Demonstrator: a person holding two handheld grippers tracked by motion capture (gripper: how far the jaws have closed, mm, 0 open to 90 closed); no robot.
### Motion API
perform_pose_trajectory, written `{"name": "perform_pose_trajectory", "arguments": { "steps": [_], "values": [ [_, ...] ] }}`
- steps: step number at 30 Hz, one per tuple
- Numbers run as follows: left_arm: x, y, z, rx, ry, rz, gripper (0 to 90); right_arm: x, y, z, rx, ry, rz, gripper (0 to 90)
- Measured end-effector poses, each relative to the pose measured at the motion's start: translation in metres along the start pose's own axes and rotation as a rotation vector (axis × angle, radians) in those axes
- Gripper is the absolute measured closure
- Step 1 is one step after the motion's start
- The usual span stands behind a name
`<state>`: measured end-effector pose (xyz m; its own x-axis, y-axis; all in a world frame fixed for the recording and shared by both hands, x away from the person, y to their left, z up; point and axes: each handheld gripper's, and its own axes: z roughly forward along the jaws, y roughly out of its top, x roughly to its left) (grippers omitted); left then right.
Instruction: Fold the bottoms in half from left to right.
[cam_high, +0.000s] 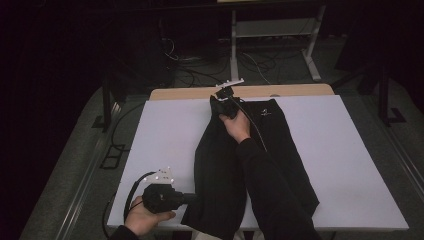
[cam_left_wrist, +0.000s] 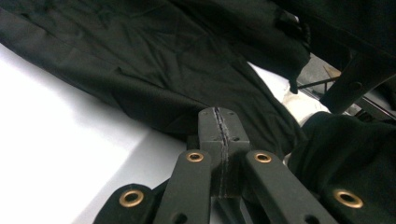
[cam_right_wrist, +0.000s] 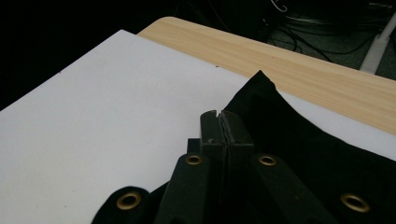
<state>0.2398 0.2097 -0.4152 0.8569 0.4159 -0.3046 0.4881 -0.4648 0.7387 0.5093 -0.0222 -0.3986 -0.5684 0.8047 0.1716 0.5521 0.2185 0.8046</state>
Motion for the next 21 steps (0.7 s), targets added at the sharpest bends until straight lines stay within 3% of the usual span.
{"name": "perform_pose_trajectory", "arguments": {
  "steps": [7,10,21],
  "values": [
    [-0.009,0.008,0.009,0.001,-0.024,0.017,88.9,-0.010,0.002,-0.011,-0.008,-0.003,-0.003,87.1],
    [-0.012,0.013,0.011,-0.014,-0.041,0.016,88.9,-0.015,0.001,-0.016,-0.026,0.014,0.019,87.1],
    [-0.026,0.027,0.030,-0.018,-0.088,0.039,88.9,-0.031,-0.003,-0.032,-0.012,0.021,0.016,87.1]
  ]
}}
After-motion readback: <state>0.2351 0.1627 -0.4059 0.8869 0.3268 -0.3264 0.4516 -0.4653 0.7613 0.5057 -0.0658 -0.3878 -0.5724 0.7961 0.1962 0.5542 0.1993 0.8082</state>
